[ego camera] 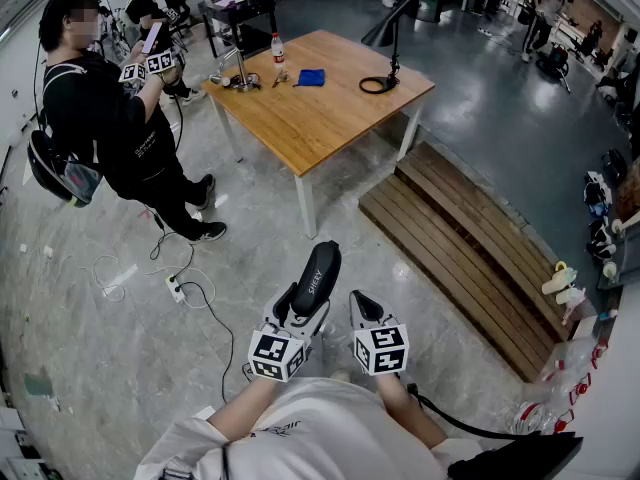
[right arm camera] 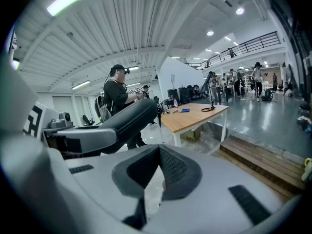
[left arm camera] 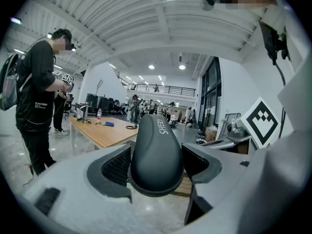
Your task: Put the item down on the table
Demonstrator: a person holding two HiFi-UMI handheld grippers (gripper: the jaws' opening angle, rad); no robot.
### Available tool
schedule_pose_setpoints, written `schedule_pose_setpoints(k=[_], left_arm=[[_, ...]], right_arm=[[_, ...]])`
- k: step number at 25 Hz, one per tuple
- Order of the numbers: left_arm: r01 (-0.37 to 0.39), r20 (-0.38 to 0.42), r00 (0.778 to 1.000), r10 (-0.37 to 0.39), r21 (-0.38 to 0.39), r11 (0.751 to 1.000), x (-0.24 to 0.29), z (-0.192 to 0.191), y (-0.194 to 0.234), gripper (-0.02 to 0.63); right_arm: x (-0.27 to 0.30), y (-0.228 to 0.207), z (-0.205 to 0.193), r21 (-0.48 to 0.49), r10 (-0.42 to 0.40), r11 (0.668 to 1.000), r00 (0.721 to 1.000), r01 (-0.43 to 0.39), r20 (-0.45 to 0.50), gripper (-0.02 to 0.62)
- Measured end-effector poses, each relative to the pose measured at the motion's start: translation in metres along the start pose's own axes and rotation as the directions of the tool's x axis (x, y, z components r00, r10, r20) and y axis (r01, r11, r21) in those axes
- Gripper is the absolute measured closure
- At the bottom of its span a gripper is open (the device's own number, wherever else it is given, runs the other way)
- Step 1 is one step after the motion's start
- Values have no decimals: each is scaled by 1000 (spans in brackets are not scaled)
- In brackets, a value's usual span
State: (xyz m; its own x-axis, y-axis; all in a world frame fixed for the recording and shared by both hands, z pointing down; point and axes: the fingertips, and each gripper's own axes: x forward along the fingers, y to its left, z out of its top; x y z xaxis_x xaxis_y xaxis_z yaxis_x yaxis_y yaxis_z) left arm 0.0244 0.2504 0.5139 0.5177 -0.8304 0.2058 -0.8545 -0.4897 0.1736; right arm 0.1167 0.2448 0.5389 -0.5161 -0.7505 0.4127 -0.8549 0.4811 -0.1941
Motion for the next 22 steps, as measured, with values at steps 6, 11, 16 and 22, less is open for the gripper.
schedule_pose_setpoints(k=[6, 11, 16, 22], left_arm=[[36, -7, 999, -36, 36, 999, 77, 19, 59, 272], [68, 10, 998, -68, 48, 997, 145, 56, 132, 272], [78, 4, 997, -79, 88, 993, 193, 90, 200, 273], [87, 6, 996, -87, 87, 992, 226, 115, 234, 273]], right_arm=[[85, -29, 38, 6, -17, 1000, 1000, 16, 6, 592], [173, -58, 93, 10, -48, 999, 999, 48, 18, 592], [251, -63, 148, 1, -53, 999, 998, 53, 40, 591], [293, -65, 181, 4, -49, 999, 998, 49, 48, 592]])
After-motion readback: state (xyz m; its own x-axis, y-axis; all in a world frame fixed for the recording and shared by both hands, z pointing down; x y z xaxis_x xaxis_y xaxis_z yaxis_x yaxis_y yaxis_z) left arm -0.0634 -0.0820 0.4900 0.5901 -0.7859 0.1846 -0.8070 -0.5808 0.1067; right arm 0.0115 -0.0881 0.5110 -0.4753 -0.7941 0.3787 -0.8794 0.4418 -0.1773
